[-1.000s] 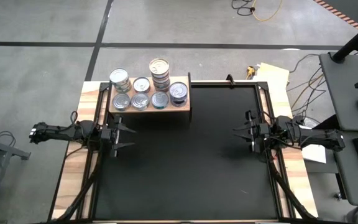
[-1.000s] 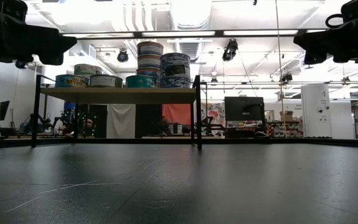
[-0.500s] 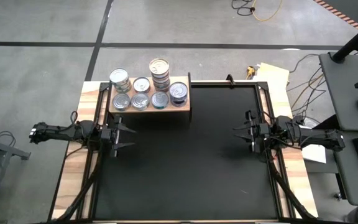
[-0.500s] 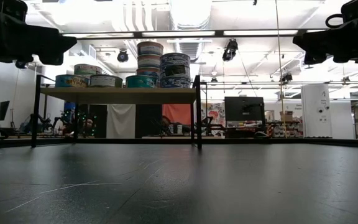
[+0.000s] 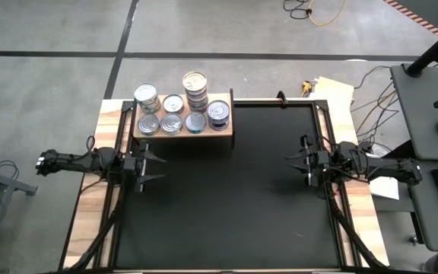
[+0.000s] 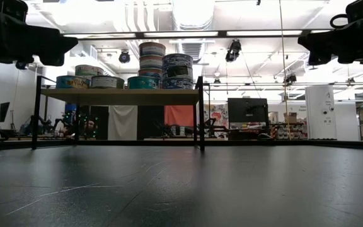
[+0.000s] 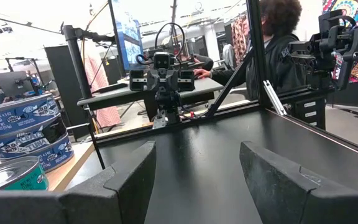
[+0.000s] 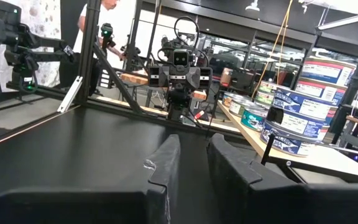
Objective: Stack canned seafood by type on shelf
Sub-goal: Return to Home Position
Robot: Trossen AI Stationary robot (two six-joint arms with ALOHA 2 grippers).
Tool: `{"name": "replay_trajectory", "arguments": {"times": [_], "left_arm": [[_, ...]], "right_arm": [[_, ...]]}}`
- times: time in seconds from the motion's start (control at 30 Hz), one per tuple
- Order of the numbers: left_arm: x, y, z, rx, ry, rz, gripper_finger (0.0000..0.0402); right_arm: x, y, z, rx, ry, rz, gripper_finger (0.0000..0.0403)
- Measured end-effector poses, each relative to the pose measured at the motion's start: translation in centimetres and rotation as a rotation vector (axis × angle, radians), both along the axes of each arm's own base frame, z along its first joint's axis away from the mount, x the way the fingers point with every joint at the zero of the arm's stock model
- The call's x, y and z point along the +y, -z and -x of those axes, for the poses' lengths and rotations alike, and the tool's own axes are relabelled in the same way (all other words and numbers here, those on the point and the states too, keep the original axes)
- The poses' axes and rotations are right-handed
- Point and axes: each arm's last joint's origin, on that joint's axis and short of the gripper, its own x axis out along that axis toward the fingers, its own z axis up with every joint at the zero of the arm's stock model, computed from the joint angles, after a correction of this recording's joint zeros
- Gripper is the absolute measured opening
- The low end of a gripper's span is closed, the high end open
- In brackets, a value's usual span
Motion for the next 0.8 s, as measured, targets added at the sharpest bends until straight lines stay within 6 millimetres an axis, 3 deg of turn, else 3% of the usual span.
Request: {"name": "replay_trajectory", "arguments": {"times": [0.2, 0.8], "left_arm": [[0.0, 0.0, 0.0, 0.0, 0.0, 0.0, 0.0217], [0.0, 0.0, 0.0, 0.0, 0.0, 0.0, 0.0217]], "right_arm": [[0.0, 0.0, 0.0, 0.0, 0.0, 0.001, 0.0069], [0.0, -0.01, 0.0, 0.0, 0.0, 0.0, 0.0103]]}}
